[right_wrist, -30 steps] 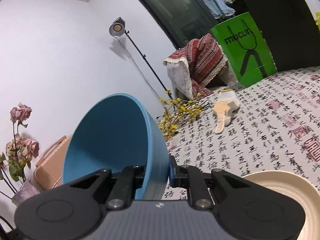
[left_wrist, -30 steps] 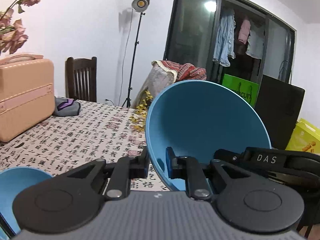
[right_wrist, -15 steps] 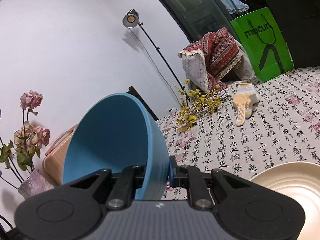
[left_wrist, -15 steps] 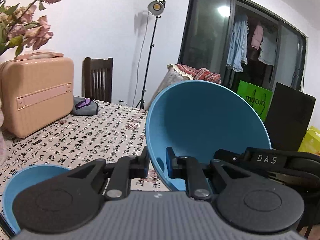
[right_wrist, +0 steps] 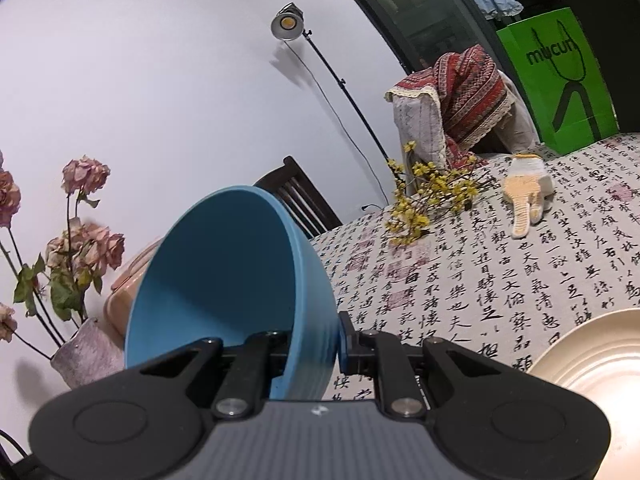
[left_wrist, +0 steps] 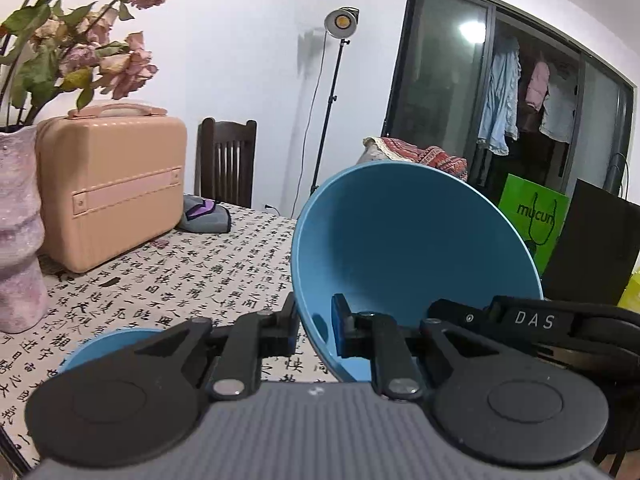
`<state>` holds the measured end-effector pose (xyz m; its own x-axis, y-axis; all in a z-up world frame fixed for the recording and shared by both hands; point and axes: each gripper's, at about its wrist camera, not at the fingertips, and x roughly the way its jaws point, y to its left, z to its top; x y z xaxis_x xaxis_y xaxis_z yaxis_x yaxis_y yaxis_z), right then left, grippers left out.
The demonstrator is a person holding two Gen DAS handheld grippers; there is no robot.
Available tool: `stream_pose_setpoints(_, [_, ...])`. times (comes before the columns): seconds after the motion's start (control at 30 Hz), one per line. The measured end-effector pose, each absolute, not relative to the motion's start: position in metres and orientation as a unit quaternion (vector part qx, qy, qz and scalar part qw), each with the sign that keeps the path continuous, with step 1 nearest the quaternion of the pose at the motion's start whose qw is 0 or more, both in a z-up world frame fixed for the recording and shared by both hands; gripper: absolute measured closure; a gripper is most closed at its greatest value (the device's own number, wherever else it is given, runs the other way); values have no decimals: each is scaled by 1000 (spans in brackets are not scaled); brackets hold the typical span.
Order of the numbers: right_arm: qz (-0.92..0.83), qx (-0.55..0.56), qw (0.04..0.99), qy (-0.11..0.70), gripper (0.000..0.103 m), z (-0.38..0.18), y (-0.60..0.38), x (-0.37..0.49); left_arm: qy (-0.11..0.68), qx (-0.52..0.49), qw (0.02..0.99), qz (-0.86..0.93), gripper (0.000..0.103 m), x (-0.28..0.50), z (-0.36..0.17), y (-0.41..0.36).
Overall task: Organize plates and bowls
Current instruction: 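Carry the blue bowl with both grippers toward the stacked blue bowls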
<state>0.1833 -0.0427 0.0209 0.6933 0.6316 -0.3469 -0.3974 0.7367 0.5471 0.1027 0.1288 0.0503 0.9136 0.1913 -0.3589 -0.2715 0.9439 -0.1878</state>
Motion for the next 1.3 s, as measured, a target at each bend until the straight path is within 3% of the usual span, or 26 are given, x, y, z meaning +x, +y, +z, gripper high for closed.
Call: stream_pose_setpoints(1.3, [346, 189, 872, 290, 89, 19, 22, 155, 165, -165, 956, 177, 86, 48, 41, 186])
